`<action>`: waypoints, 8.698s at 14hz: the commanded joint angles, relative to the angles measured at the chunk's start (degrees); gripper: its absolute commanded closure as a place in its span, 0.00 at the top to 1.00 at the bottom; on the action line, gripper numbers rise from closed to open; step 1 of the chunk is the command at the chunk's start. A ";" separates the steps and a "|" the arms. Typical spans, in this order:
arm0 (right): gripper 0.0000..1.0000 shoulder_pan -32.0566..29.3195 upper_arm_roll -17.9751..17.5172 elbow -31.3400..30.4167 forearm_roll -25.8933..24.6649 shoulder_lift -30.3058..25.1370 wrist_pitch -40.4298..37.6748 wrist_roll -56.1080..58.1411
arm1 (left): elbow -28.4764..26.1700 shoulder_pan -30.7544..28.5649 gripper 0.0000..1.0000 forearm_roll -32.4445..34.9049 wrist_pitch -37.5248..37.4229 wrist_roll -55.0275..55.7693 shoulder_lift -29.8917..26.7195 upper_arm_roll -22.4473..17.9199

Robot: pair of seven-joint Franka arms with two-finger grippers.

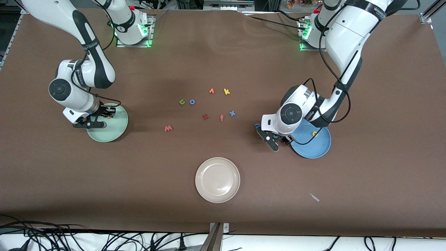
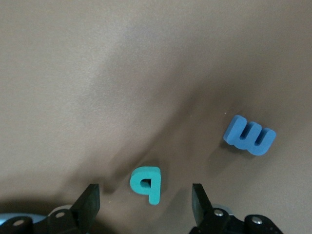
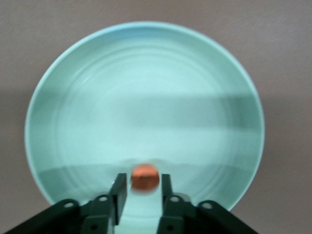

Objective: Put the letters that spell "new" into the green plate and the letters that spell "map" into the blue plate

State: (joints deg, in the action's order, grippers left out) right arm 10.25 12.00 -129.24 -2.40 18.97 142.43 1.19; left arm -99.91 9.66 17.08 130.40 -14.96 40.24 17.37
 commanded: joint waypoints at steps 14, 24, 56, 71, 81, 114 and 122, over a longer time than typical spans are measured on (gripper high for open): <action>1.00 0.56 -21.04 10.77 0.73 -2.89 -18.24 -48.68 | 5.32 -2.45 0.12 3.22 -8.38 -2.87 -4.29 0.12; 1.00 10.84 -22.37 6.74 0.03 -0.15 -4.82 -91.98 | 6.04 -8.52 1.00 3.23 -12.10 -14.31 -3.41 0.30; 0.99 15.33 -22.64 -9.01 -6.20 1.69 19.55 -99.11 | 2.26 6.78 0.04 -1.79 -0.94 63.92 0.37 1.44; 0.87 14.97 -22.55 -7.51 -8.05 3.44 19.73 -99.11 | 4.81 -7.55 1.00 -1.00 -21.51 25.50 -5.61 1.09; 0.69 15.15 -22.55 -6.37 -9.11 4.50 19.73 -99.11 | 15.33 -9.92 1.00 -1.88 -31.93 25.42 -15.97 1.44; 0.00 14.71 -1.66 -0.92 -9.81 -5.70 -6.13 -39.91 | 4.45 -8.87 1.00 -17.79 -40.75 21.81 -41.65 -12.01; 0.89 14.54 10.15 -3.12 -8.76 -2.27 2.76 -17.72 | 6.04 -8.25 1.00 -16.91 -41.11 23.31 -40.59 -11.13</action>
State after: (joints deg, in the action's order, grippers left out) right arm 24.58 21.70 -132.12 -11.46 15.67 143.85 -18.06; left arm -94.81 0.94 -0.73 89.86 7.87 -0.62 5.98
